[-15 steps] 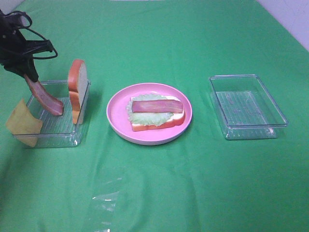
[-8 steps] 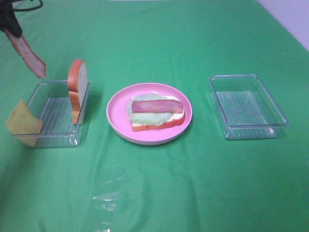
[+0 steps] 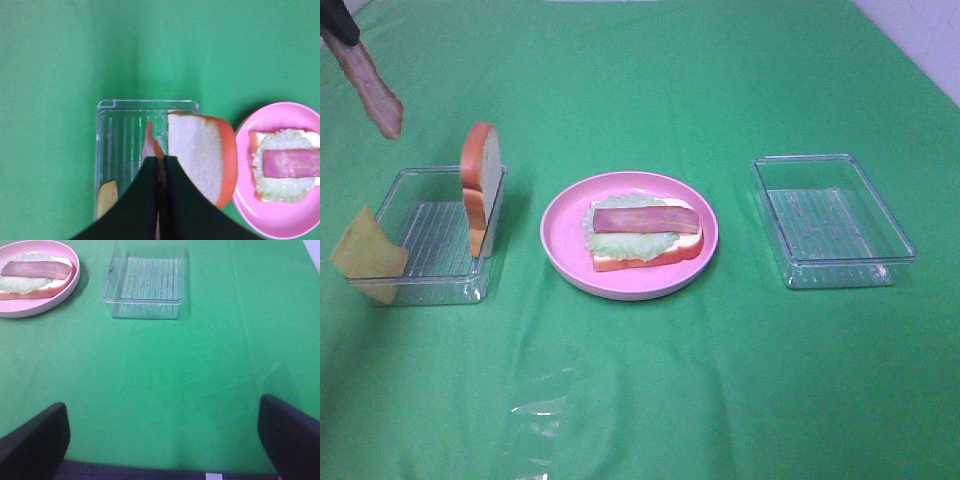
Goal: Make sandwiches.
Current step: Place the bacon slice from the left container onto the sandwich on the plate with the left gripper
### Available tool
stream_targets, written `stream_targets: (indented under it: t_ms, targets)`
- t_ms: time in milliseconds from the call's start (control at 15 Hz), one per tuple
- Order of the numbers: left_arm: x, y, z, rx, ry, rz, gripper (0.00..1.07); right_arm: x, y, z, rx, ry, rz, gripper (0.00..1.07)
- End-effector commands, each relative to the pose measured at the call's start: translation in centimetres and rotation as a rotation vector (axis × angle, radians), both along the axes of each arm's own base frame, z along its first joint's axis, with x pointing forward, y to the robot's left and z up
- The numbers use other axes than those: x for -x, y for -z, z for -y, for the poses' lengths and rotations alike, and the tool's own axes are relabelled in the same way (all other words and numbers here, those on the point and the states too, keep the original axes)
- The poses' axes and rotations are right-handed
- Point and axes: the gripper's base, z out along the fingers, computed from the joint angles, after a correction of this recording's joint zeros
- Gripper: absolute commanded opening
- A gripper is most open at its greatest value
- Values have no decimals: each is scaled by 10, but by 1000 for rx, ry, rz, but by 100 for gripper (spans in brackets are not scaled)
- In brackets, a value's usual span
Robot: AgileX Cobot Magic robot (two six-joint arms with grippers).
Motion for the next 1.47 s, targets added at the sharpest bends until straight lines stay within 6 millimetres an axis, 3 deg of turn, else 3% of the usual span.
stream_targets:
  t_ms: [67, 333, 400, 533, 600, 667, 800, 933, 1200, 1467]
  targets:
    - [3, -8, 22, 64, 42, 16, 0, 4, 1, 0, 5, -5, 37, 98]
    - [8, -13, 87, 98, 163, 102, 0, 4, 1, 0, 5, -5, 37, 98]
    - [15, -17, 128, 168, 229, 150, 0, 4, 1, 0, 5, -5, 37, 98]
    - [25, -20, 167, 221, 290, 204, 0, 4, 1, 0, 5, -5, 37, 98]
    - [28, -18, 186, 235, 317, 227, 0, 4, 1, 0, 5, -5, 37, 98]
    - [29, -16, 193, 241, 326, 232, 0, 4, 1, 0, 5, -5, 37, 98]
    - [33, -2, 223, 282, 357, 226, 0, 4, 1, 0, 5, -5, 37, 98]
    - [32, 26, 250, 339, 375, 168, 0, 4, 1, 0, 5, -5, 37, 98]
    - [25, 73, 270, 405, 415, 66, 0, 4, 1, 0, 5, -5, 37, 98]
    - [18, 126, 272, 298, 459, -31, 0, 4, 1, 0, 5, -5, 37, 98]
